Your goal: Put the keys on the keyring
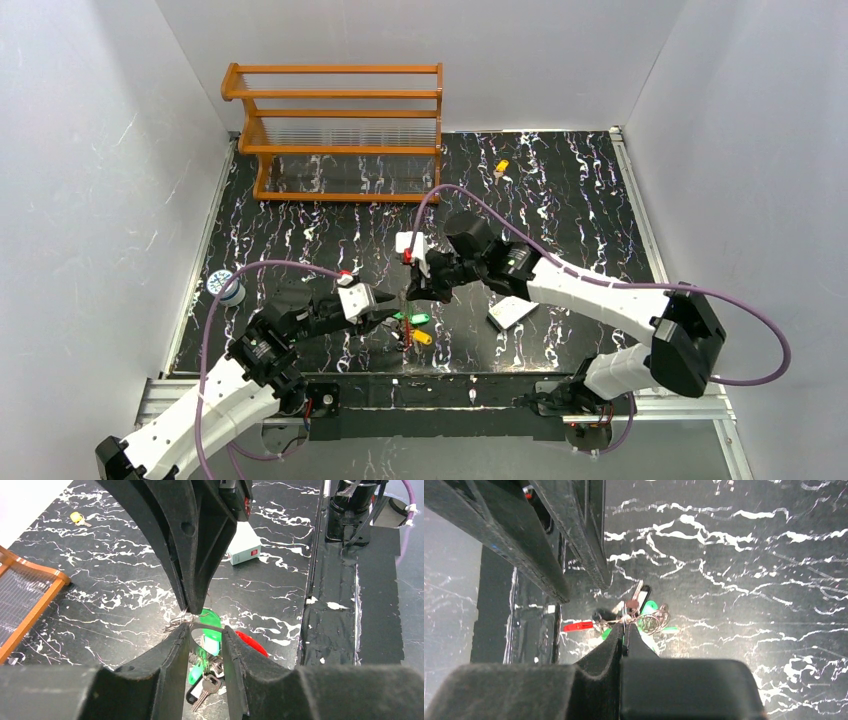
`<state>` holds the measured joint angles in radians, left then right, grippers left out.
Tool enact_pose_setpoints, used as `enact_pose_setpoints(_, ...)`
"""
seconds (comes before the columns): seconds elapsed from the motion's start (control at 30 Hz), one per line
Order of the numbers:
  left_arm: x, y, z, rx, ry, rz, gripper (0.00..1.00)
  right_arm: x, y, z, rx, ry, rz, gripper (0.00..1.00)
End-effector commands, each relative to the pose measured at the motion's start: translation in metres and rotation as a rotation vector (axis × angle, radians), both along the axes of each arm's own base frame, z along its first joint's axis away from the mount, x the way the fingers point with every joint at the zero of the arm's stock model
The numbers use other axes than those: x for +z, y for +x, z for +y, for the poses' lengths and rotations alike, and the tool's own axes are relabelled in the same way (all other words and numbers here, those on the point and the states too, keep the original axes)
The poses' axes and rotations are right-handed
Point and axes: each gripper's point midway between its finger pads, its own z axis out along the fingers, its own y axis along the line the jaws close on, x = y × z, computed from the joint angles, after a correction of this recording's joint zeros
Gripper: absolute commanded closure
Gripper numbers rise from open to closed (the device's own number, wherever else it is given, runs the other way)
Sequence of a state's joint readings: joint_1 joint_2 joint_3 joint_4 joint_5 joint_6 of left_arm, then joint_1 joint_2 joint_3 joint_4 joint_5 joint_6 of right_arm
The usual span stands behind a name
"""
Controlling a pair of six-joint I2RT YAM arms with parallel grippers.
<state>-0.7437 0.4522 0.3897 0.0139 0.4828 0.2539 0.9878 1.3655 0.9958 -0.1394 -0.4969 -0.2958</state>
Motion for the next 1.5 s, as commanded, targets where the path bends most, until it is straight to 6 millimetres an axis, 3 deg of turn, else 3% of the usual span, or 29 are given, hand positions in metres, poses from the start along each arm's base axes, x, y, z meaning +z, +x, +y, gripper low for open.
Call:
enact_pose_setpoints(0.0, 0.010, -0.001, -0.003, -0.018, -0.004, -0.008, 0.71, -0.009, -0.008, -0.009, 0.041, -0.133, 0.004, 0.99)
enact_pose_setpoints(0.37, -0.002, 0.000, -0.008, -0.034, 0.030, 0.044, 0.72, 0.002, -0.027, 0.008, 0.113, -0.099, 0.003, 0.99)
enact_pose_setpoints(0.5, -0.008, -0.002, -0.012, -0.059, 0.046, 0.077, 0.73, 0.004, -0.028, 0.011, 0.117, -0.091, 0.000, 0.99)
enact_pose_setpoints(0.67, -0.015, -0.004, -0.011, -0.066, 0.071, 0.099, 0.83, 0.004, -0.028, 0.013, 0.116, -0.092, -0.005, 0.99)
enact_pose_setpoints(0.97, -0.025, -0.005, -0.012, -0.071, 0.102, 0.135, 0.80, 0.009, -0.025, 0.013, 0.101, -0.078, -0.026, 0.99)
enact_pose_setpoints(1.27, -0.025, -0.004, -0.010, -0.063, 0.110, 0.127, 1.00, 0.011, -0.026, 0.013, 0.106, -0.066, -0.029, 0.99)
enact_pose_setpoints(1.47, -0.025, -0.005, -0.010, -0.072, 0.120, 0.128, 1.00, 0.016, -0.026, 0.014, 0.093, -0.012, -0.056, 0.96)
